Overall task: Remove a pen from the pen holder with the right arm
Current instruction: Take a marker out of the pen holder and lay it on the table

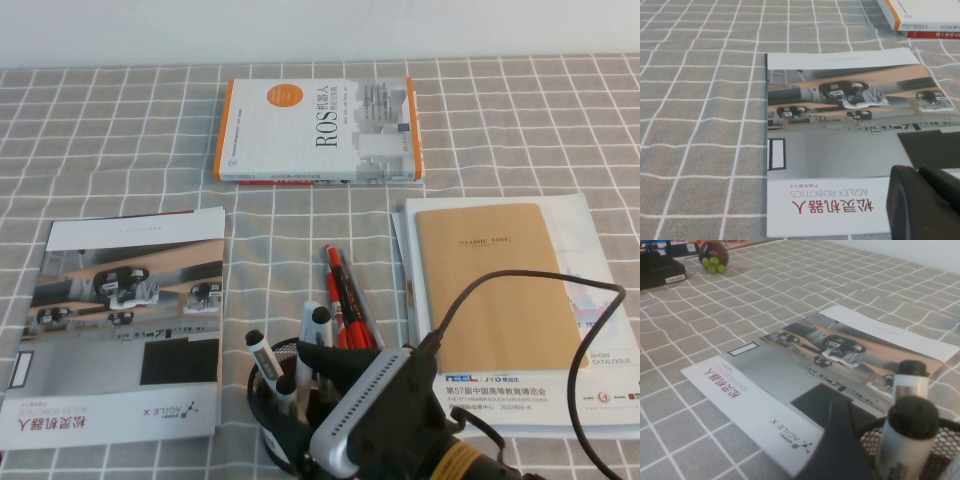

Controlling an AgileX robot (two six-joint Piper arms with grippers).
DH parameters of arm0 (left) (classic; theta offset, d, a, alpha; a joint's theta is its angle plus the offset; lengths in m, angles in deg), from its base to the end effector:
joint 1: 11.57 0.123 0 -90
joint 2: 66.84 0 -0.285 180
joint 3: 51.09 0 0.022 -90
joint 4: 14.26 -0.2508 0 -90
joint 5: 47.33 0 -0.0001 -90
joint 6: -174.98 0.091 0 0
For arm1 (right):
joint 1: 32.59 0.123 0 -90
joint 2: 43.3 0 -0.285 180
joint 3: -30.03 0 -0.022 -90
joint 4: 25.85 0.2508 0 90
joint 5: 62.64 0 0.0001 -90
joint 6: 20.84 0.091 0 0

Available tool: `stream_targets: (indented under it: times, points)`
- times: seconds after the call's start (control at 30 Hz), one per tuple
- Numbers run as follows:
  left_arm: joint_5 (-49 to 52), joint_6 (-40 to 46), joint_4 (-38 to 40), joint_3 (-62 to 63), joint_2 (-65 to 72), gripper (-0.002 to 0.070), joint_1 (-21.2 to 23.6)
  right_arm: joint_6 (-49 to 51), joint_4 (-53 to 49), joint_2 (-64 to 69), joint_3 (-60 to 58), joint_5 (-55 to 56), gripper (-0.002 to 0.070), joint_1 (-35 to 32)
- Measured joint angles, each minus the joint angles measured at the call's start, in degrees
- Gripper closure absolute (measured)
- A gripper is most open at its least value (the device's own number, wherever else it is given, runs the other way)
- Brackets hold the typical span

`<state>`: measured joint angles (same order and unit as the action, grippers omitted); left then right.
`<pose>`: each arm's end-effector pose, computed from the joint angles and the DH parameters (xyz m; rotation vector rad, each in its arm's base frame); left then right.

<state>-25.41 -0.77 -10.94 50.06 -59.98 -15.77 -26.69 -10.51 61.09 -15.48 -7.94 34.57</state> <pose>0.0519 -0.0058 0.1701 0.1028 1.8754 -0.0566 0.1361 0.2725 0.1834 -0.7697 1.5503 0.7364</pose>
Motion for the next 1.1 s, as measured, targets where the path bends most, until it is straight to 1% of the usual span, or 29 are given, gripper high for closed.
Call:
stream_targets:
  times: [0.27,0.63,0.8,0.87,0.93,1.1]
  points:
    - [0.0,0.0,0.0,0.0,0.0,0.0678,0.0,0.2,0.9,0.1,0.0,0.0,0.0312,0.0]
    - [0.0,0.0,0.0,0.0,0.0,0.0678,0.0,0.2,1.1,1.3,1.0,0.1,0.0346,0.0]
    - [0.0,0.0,0.0,0.0,0.0,0.0678,0.0,0.2,1.5,1.3,1.0,0.1,0.0378,0.0]
    - [0.0,0.0,0.0,0.0,0.0,0.0678,0.0,0.2,1.6,1.3,1.0,0.1,0.0407,0.0]
    - [0.0,0.0,0.0,0.0,0.0,0.0678,0.0,0.3,1.6,1.3,1.0,0.1,0.0451,0.0]
    - [0.0,0.0,0.0,0.0,0.0,0.0678,0.0,0.4,1.7,1.3,1.0,0.1,0.0589,0.0]
